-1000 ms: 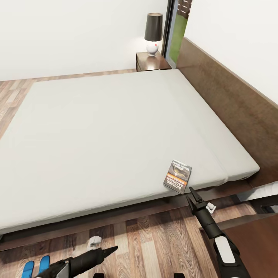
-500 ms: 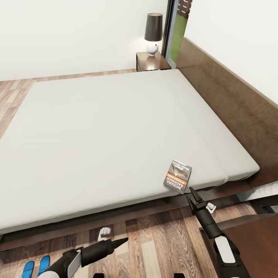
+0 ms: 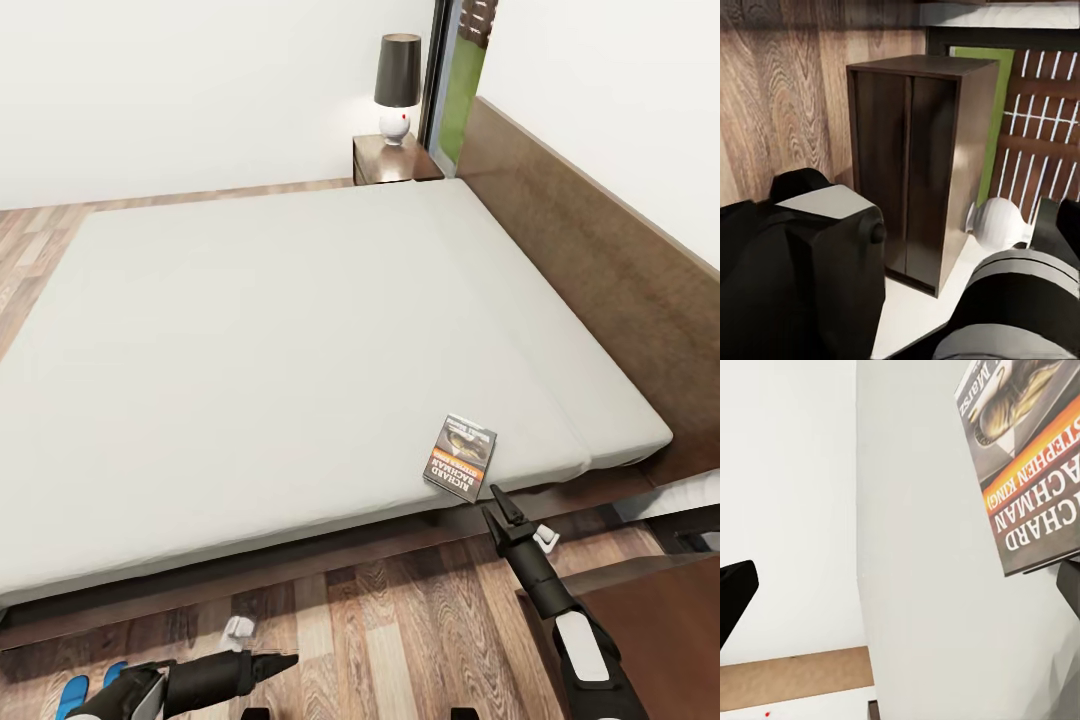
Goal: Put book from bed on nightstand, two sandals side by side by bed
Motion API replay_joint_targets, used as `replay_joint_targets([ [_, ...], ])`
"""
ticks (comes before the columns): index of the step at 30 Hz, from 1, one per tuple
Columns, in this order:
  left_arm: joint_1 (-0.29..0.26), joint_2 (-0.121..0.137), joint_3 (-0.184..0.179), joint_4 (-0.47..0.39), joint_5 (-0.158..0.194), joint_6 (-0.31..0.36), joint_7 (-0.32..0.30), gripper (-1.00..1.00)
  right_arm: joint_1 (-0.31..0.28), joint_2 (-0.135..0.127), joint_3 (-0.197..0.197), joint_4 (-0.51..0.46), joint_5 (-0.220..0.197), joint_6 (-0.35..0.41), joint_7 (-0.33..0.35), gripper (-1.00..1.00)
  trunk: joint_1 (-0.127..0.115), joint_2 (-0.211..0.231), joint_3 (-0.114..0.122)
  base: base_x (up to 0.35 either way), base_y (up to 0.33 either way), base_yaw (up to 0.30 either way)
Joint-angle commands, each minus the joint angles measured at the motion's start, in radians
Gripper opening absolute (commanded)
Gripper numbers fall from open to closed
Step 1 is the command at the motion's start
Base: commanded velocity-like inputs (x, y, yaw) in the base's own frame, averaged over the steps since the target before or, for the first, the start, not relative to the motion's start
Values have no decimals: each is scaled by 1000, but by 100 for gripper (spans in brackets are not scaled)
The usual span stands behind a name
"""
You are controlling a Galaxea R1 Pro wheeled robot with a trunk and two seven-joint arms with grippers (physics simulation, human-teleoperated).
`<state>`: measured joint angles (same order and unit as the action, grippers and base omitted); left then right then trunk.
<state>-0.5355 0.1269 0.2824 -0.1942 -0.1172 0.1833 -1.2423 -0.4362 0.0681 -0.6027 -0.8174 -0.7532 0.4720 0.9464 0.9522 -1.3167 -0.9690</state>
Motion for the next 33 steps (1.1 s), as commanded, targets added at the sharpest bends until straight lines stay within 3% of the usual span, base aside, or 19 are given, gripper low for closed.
replay_joint_targets([
  [1,0,1,8,3,-14,4,-5,100,-1,1,-3,0,-3,8,2,100,0,0,-1,0,0,0],
  [6,0,3,8,8,-19,-4,-3,100,-1,1,-3,0,-3,8,2,100,0,0,-1,0,0,0],
  [33,5,3,7,10,-19,-7,-2,100,-1,1,-3,0,-3,8,2,100,103,-189,-85,0,0,0],
])
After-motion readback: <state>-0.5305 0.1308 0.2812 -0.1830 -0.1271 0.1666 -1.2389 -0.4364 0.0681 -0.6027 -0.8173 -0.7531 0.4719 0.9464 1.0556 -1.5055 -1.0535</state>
